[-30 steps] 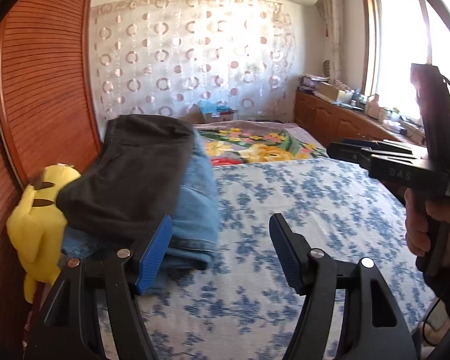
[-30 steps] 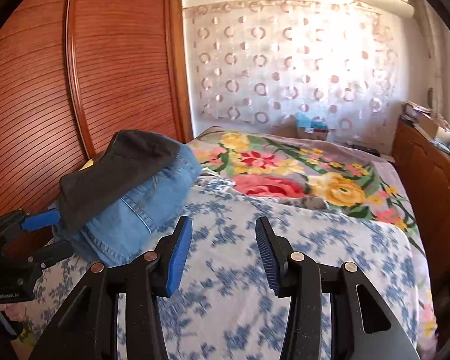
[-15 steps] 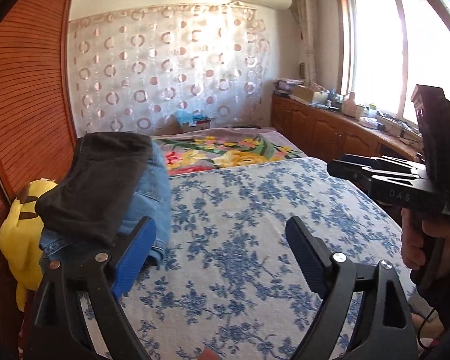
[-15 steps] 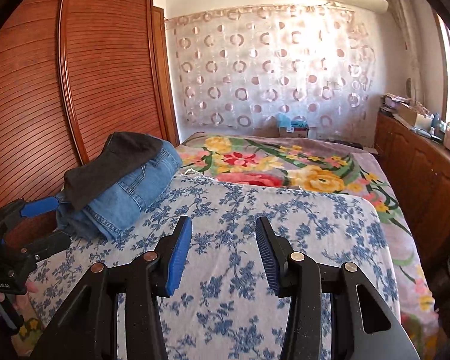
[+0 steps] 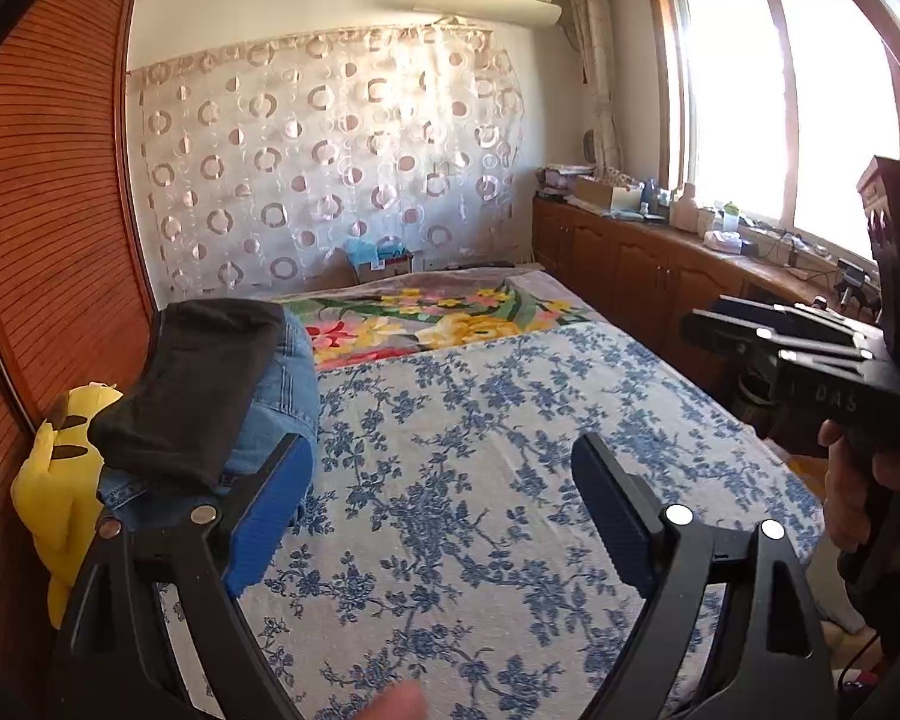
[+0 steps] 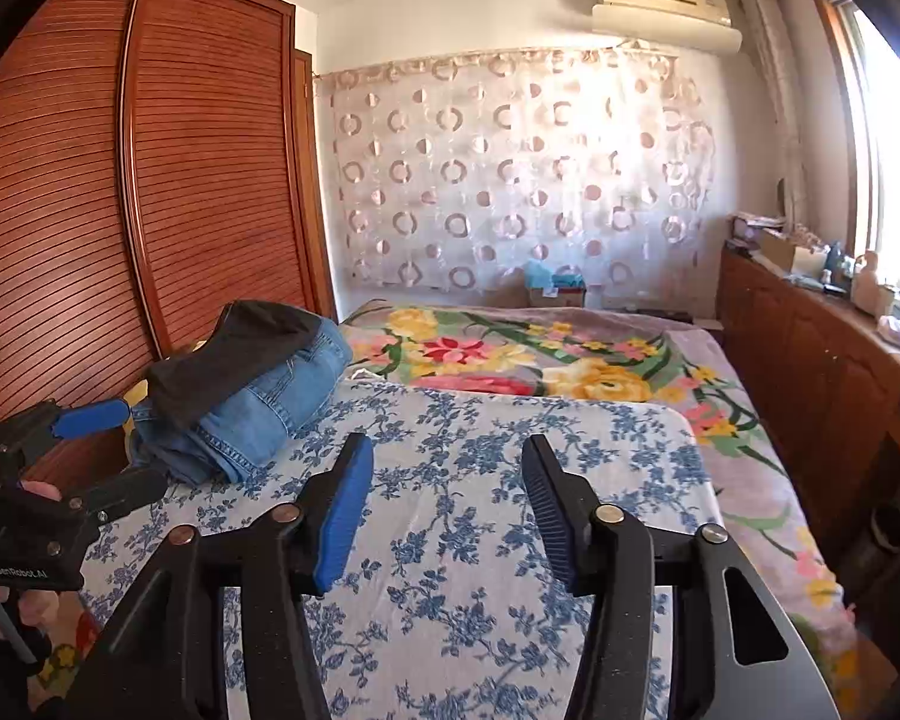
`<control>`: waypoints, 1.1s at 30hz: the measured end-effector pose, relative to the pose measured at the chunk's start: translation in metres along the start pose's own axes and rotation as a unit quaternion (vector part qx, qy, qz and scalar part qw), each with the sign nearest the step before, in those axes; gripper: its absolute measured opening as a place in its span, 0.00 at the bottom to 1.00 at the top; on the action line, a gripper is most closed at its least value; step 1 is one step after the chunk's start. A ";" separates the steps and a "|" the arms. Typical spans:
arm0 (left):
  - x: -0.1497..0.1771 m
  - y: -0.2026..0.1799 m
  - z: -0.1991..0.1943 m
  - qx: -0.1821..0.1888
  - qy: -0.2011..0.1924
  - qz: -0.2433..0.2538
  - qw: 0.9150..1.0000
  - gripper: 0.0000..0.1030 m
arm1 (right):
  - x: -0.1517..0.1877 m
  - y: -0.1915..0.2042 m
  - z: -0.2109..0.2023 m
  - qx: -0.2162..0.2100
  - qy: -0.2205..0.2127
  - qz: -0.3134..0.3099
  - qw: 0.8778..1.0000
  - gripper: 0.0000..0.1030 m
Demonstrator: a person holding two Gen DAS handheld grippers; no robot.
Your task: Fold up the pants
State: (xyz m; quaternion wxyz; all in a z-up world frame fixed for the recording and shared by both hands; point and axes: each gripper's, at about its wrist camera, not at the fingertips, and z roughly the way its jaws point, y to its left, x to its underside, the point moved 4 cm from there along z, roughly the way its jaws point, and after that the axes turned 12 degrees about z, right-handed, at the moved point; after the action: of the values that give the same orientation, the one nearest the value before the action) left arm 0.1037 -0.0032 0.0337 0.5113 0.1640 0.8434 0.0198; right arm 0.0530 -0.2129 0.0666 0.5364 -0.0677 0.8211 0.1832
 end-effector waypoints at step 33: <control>0.033 0.023 -0.038 -0.056 0.013 -0.051 0.997 0.86 | 0.037 0.000 -0.021 0.037 -0.015 0.020 0.999 0.57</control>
State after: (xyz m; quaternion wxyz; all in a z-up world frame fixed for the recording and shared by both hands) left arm 0.0627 0.0335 0.0281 0.5093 0.0922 0.8546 0.0427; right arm 0.0202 -0.2176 0.0408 0.5469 -0.0288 0.8204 0.1642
